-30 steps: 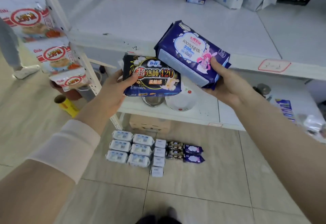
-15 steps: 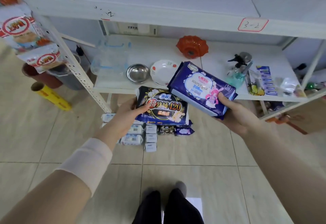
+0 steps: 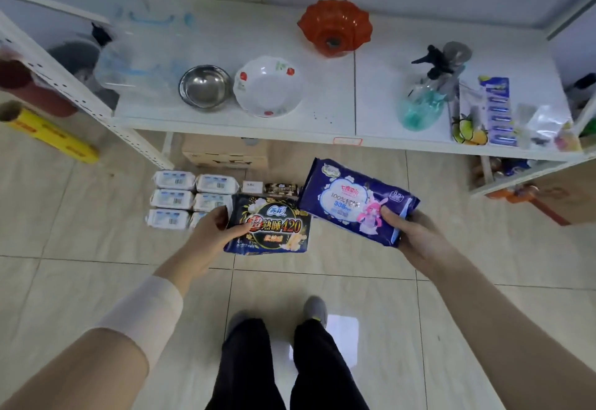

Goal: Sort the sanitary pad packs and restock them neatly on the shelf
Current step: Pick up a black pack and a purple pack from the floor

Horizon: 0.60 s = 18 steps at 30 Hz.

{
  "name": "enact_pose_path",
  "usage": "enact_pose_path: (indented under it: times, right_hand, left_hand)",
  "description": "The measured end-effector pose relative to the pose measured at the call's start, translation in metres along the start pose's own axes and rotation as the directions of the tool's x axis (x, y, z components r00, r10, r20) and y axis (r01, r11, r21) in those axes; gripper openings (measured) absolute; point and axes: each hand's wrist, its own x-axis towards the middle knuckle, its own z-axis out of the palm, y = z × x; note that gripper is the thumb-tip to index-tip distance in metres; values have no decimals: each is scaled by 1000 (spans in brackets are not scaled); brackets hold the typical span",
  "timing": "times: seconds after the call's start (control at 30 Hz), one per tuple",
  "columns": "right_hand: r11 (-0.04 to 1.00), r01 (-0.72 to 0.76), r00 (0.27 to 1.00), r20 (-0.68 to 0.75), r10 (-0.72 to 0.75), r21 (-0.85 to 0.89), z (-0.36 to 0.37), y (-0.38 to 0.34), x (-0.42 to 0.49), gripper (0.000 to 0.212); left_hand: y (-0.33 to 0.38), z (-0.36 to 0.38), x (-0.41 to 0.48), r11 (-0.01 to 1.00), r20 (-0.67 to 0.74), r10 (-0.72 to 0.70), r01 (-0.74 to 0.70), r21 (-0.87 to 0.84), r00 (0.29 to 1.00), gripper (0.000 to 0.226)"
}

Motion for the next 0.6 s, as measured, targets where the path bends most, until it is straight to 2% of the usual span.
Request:
enact_pose_path:
  times: [0.1, 0.23, 0.4, 0.57, 0.6]
  right_hand:
    - [998, -26, 1000, 8, 26, -57, -28, 16, 20, 68]
    - [989, -68, 997, -36, 64, -130, -64, 56, 56, 82]
    - [984, -81, 994, -89, 67, -158, -112, 153, 134, 90]
    - [973, -90, 994, -76, 76, -211, -151, 273, 236, 86]
    - [972, -88, 994, -79, 72, -219, -157, 295, 257, 80]
  left_hand:
    - [-24, 18, 20, 998, -45, -48, 50, 32, 998, 18]
    - [-59, 42, 61, 994, -63, -70, 75, 81, 996, 25]
    - [-148, 64, 157, 985, -17, -80, 81, 153, 997, 26]
    - [-257, 74, 268, 979, 4, -20, 19, 203, 1000, 44]
    - [-277, 76, 287, 977, 17, 4, -8, 213, 1000, 46]
